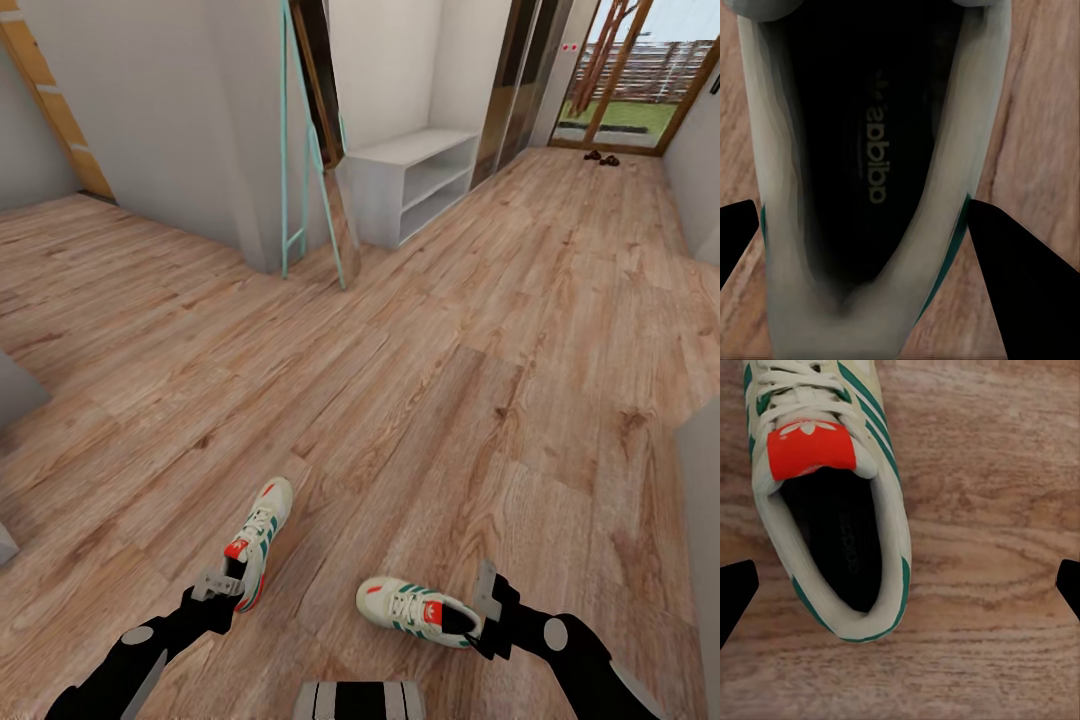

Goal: Pick up the two gym shoes and the two sandals from the corridor floor and place them onto the hallstand (shoe rack) in the corridor, making sure they are on the rack and not on the floor. Arrange them so the two gym shoes are next to each other and the two sandals are next to each other.

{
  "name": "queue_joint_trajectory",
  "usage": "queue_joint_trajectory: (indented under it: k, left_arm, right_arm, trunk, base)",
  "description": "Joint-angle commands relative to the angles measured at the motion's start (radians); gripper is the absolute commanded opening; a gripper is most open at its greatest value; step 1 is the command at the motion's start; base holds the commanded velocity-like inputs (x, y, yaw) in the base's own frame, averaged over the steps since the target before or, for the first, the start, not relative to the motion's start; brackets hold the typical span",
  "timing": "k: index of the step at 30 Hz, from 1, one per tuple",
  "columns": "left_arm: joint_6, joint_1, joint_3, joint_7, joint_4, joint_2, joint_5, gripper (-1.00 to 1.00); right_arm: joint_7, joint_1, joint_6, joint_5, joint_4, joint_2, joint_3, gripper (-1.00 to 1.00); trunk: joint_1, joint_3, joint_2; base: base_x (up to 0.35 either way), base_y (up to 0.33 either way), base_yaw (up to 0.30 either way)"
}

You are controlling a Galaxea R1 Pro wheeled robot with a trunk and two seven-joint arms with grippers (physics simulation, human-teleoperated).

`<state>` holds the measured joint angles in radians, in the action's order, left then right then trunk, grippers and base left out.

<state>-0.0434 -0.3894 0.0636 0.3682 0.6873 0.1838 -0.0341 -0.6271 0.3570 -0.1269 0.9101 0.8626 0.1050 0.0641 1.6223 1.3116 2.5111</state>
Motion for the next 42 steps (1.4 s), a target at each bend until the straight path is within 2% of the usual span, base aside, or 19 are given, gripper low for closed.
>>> queue_joint_trajectory:
  k: [1,22,31,42]
  left_arm:
    - [-0.004,0.000,0.002,0.001,0.001,0.001,-0.004,-1.00]
    - [-0.005,0.000,0.004,0.001,0.001,0.002,-0.004,-1.00]
    - [-0.005,0.000,0.004,0.001,0.001,0.002,-0.004,-1.00]
    - [-0.006,-0.001,0.003,0.001,0.003,0.002,-0.004,-1.00]
  right_arm:
    - [-0.004,0.000,-0.008,0.010,0.001,-0.001,0.003,1.00]
    - [-0.001,0.000,-0.007,0.010,-0.003,-0.001,0.006,1.00]
    - [-0.001,0.000,-0.007,0.010,-0.002,-0.001,0.006,1.00]
    - [0.001,0.000,-0.008,0.009,0.000,-0.002,0.005,1.00]
  trunk:
    - [0.000,0.002,0.000]
    - [0.000,0.007,0.000]
    - [0.004,0.052,0.002]
    - [0.004,0.058,0.002]
  base:
    - [0.000,0.000,0.000]
    - [0.000,0.000,0.000]
    - [0.000,0.000,0.000]
    - [0.000,0.000,0.000]
